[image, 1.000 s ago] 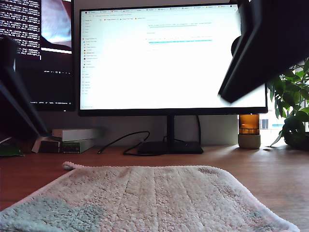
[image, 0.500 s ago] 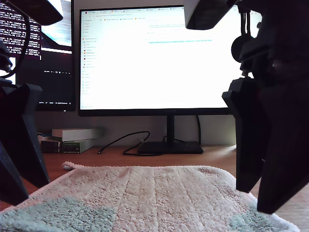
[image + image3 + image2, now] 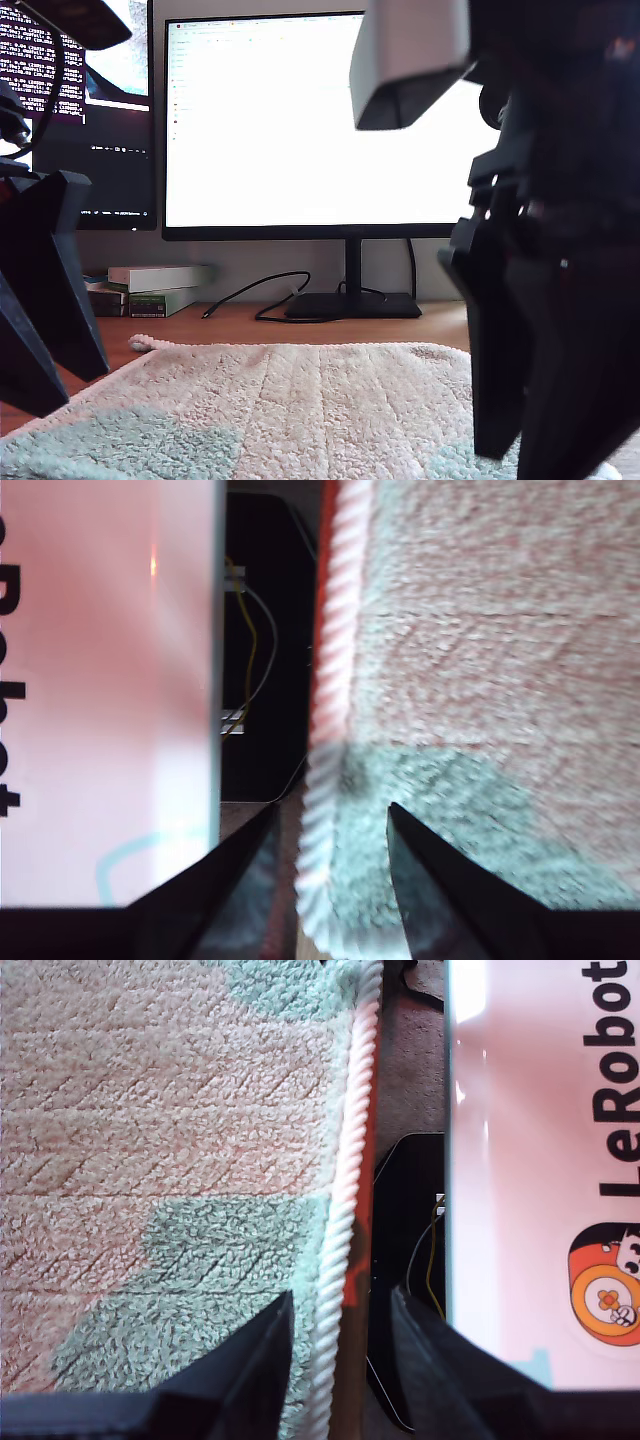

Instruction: Fold the tea towel to a neat square and place it to the right

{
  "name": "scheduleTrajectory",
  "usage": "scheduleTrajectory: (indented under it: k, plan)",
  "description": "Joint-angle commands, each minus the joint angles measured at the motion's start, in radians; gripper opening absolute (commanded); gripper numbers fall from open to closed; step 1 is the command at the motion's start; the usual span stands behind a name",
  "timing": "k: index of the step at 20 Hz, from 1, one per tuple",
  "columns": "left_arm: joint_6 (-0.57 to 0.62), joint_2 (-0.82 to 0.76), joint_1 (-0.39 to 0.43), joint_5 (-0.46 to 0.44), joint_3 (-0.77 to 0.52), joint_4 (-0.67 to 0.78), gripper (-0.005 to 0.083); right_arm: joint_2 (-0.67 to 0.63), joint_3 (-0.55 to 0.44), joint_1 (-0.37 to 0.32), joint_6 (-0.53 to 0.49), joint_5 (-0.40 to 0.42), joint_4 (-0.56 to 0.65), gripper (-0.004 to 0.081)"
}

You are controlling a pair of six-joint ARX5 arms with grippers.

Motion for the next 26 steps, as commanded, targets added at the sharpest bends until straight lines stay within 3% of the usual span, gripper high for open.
scheduleTrajectory:
  k: [1, 7, 11, 14, 21, 26]
  plan:
    - [0.007, 0.001, -0.002, -0.006, -0.011, 0.005, 0.0277, 0.01, -0.01, 0.01, -0.006, -0.003, 0.007, 0.0305]
    - [0.007, 0.0, -0.002, -0.007, -0.011, 0.005, 0.0277, 0.067, -0.011, 0.008, -0.006, 0.03, 0.038, 0.0285]
    - [0.008, 0.0, -0.002, -0.061, -0.011, -0.002, 0.0277, 0.085, -0.011, 0.008, -0.005, 0.074, 0.043, 0.0145]
    - [0.009, 0.005, -0.002, -0.1, -0.011, -0.001, 0.0277, 0.084, -0.011, 0.008, -0.005, 0.082, 0.032, -0.0005]
    - [0.008, 0.064, -0.026, -0.083, -0.011, -0.003, 0.0313, 0.084, -0.004, 0.015, 0.029, 0.081, 0.027, -0.0013]
    - [0.009, 0.085, -0.05, -0.114, -0.011, -0.001, 0.0324, 0.082, 0.057, 0.015, 0.032, 0.081, -0.019, -0.0013]
